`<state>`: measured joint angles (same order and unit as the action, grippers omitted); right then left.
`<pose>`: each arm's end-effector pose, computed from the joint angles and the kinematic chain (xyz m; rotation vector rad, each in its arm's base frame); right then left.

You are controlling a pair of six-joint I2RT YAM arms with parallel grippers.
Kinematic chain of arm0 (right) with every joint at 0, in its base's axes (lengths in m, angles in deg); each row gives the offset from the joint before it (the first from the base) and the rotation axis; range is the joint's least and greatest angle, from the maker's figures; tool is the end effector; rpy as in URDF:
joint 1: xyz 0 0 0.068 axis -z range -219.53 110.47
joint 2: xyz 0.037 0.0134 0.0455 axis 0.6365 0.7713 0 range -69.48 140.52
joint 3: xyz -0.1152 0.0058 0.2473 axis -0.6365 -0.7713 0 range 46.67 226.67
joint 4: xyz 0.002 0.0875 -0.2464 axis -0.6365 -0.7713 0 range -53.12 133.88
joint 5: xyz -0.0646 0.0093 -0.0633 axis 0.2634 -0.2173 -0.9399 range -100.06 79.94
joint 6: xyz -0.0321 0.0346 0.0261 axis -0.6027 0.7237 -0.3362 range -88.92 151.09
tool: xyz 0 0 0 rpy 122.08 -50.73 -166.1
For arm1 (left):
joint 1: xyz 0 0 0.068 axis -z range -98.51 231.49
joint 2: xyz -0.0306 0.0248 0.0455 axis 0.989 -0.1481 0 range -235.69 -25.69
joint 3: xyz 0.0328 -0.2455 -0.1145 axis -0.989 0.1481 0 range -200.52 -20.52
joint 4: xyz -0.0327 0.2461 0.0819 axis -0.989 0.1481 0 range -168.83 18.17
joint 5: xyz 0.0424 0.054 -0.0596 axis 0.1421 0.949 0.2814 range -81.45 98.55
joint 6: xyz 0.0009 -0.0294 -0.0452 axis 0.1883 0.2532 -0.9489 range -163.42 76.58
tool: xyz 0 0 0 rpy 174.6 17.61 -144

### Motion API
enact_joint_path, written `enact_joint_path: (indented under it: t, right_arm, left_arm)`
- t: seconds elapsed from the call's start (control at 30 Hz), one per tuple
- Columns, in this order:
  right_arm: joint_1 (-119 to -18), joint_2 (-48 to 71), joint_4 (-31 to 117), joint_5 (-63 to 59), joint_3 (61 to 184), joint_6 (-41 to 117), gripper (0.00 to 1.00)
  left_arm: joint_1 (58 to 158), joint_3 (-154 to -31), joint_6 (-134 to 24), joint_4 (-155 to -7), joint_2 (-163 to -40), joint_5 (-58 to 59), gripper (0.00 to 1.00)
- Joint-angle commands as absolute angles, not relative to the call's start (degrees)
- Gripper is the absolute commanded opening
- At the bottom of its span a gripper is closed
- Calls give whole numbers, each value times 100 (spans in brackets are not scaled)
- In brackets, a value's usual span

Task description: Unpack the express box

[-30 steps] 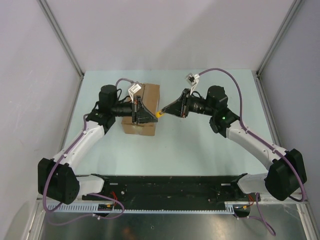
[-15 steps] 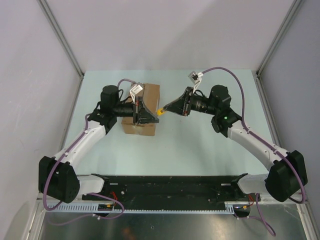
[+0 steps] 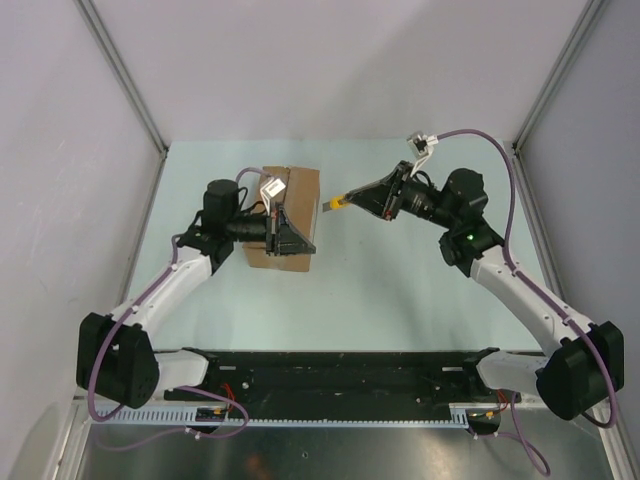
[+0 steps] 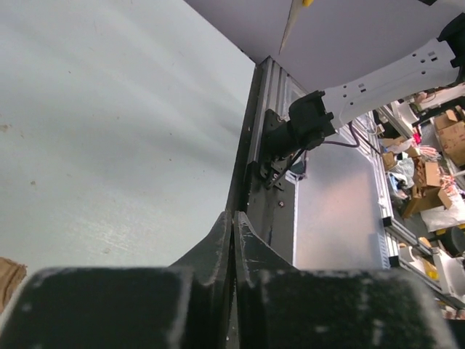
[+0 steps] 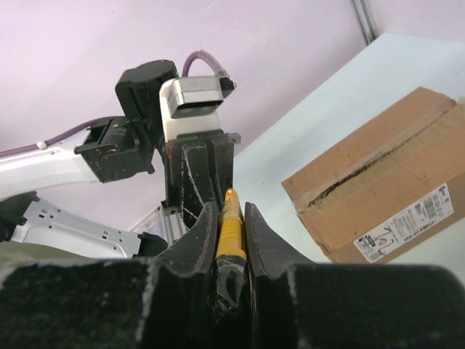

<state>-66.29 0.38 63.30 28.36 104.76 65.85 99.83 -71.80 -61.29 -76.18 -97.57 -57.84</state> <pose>0.2421 0.1467 0.3837 -0.4924 1.5418 1.3294 0.2454 -0.1158 0.2996 0.8090 1.8557 -1.5370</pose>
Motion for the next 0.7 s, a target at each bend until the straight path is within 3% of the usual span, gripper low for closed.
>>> enact_joint_path:
  t: [0.0,0.07,0.17,0.2,0.3,0.4,0.67]
  right_arm:
    - [-6607,-110,6647,2721,10600,6642,0]
    - [-6590,-128,6428,2625,10600,6598,0]
    - [-6537,-207,5728,1950,10600,6466,0]
    - [-6528,-242,5445,1199,10591,6422,0]
    - [-6467,-339,4416,-270,10591,6369,0]
    - [-6431,-348,3528,-995,10591,6439,1]
    - [-6352,-84,2526,-1840,10556,6624,2]
  left_arm:
    - [9950,-7184,-6003,-7637,-9566,-5711,14]
    - [9889,-7167,-6038,-7646,-9522,-5431,24]
    - [9600,-7080,-6214,-7646,-9338,-4404,55]
    - [9477,-7035,-6467,-7637,-9267,-3983,74]
    - [8897,-7008,-6968,-6956,-8942,-1428,93]
    - [8291,-7035,-7241,-6488,-8775,-622,99]
    - [7815,-7298,-7251,-5941,-9249,-674,100]
